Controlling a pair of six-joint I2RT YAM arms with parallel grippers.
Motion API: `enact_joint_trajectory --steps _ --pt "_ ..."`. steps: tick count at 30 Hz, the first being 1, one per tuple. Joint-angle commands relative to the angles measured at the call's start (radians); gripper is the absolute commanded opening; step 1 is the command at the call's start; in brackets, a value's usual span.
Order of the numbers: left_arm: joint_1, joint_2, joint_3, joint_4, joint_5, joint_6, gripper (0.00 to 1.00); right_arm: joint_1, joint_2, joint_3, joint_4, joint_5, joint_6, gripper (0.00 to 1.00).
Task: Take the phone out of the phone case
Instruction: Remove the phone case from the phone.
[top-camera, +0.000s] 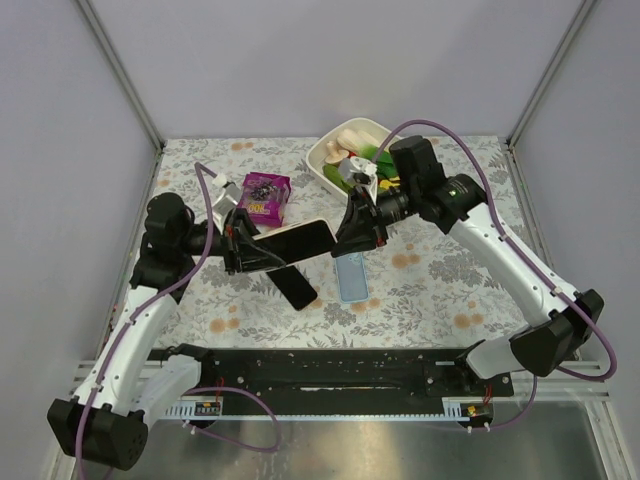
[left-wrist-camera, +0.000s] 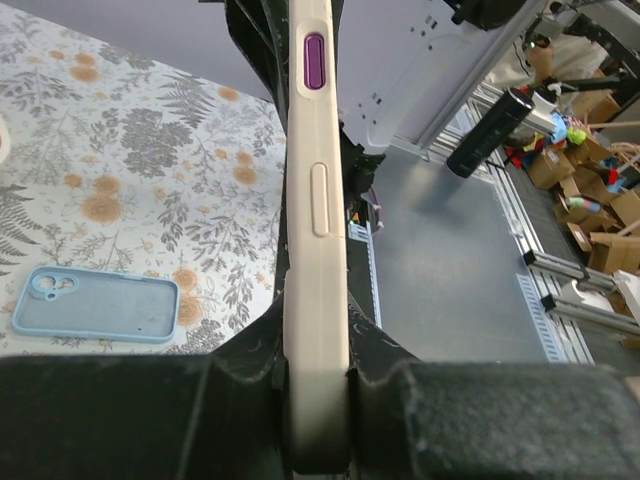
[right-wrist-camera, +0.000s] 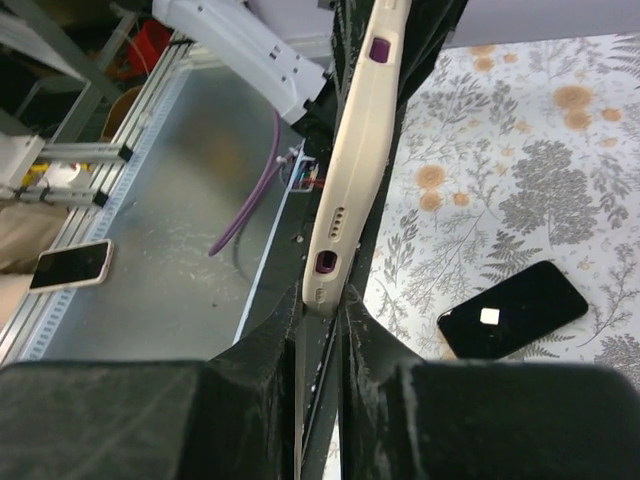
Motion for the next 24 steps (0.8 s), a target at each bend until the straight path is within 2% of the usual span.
enact_joint_trajectory --steps 1,4,10,13,15,24 --pt "-0.035 -0.009 0.055 -0.151 0.082 0.163 0.0 0.083 0.037 0.162 -0.293 -0.093 -0.329 0.0" --pt "-0.064 0.0 0.086 -0.231 0.074 0.221 0.0 0.126 0.109 0.286 -0.591 -0.077 -0.544 0.0" --pt "-0.158 0.019 0.161 -0.471 0.026 0.44 0.0 0.164 0.216 0.464 -0.909 -0.057 -0.801 0.0" --pt "-0.213 0.034 0.213 -0.646 -0.018 0.594 0.0 0.172 0.244 0.517 -0.984 -0.059 -0.864 0.0" --pt "-0.23 0.045 0.228 -0.699 -0.008 0.631 0.0 0.174 0.261 0.544 -1.021 -0.07 -0.898 0.0" --pt "-0.27 0.091 0.267 -0.701 0.083 0.668 0.0 0.233 0.255 0.56 -1.023 -0.051 -0.901 0.0"
